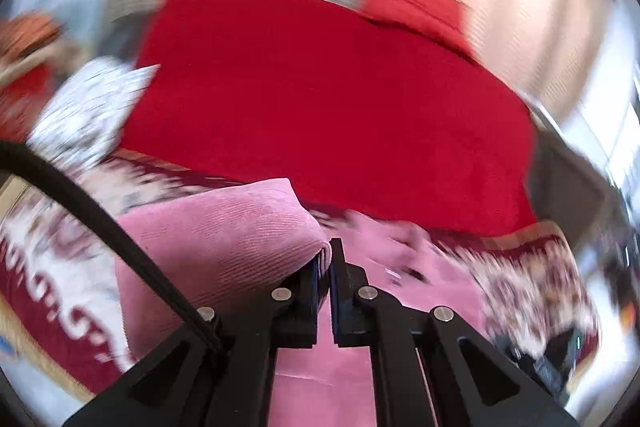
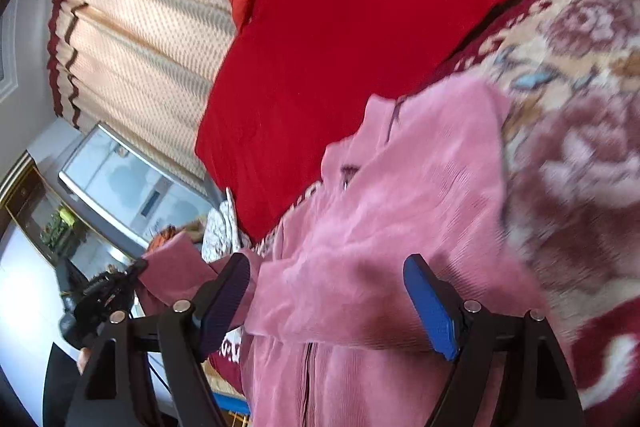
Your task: Fold large clothes
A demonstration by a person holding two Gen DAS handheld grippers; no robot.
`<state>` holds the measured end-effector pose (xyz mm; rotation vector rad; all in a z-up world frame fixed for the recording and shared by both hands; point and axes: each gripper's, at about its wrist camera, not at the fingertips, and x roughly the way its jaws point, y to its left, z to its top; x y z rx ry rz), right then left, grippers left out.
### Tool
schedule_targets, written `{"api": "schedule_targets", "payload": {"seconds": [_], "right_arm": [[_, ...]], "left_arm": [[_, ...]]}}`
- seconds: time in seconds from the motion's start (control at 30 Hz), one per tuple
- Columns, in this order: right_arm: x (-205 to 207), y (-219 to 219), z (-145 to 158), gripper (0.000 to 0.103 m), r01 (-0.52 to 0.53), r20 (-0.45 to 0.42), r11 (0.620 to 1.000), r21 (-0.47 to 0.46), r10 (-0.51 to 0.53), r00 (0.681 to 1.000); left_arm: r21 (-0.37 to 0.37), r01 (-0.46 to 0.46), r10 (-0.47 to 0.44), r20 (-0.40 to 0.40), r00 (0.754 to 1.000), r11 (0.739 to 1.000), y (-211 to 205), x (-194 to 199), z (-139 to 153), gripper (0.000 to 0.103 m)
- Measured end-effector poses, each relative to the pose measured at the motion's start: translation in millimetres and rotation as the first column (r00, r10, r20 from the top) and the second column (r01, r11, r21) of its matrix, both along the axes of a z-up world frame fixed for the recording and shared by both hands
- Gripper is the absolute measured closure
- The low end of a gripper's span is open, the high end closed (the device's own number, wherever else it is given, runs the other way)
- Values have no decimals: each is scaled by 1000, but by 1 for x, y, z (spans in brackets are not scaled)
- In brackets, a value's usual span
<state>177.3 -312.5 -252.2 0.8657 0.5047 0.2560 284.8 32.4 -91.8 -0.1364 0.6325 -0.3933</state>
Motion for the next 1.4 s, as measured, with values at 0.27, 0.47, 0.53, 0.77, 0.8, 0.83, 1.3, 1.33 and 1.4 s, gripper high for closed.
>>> {"api": "schedule_targets", "payload": {"seconds": [0.27,0.47,0.53,0.77,0.8,0.83,1.3,1.33,1.4], "right_arm": [[-31,-54,8,20,118,7,992,51,-119,993],[-39,-72,8,20,154,-8,985,74,-153,988],[-31,-60,14,20,110,-15,992,57,-109,994],[10,24,37,20,-106,-96,979,-174,90,991],[18,39,40,20,-145,-111,966,-213,124,986],[28,59,45,20,-193,-133,942,-274,161,978],[76,121,24,21,-163,-272,801,-576,0,962],[70,100,21,21,-99,-275,840,-534,-61,960],[59,66,14,21,-34,-298,899,-437,-109,948]], "left_arm": [[89,310,-301,-95,949,947,-100,-29,-15,37],[0,129,-128,-133,983,992,-29,-10,-24,36],[-1,12,-12,-185,983,1000,4,4,-38,36],[-27,-203,182,-338,923,979,81,22,-100,37],[-13,-217,199,-345,917,976,82,24,-106,37],[3,-228,215,-350,912,974,84,26,-113,37],[0,-45,43,-305,951,999,37,33,-108,37],[6,-33,34,-299,954,999,33,32,-106,37],[26,-3,10,-288,957,1000,19,33,-104,37]]}}
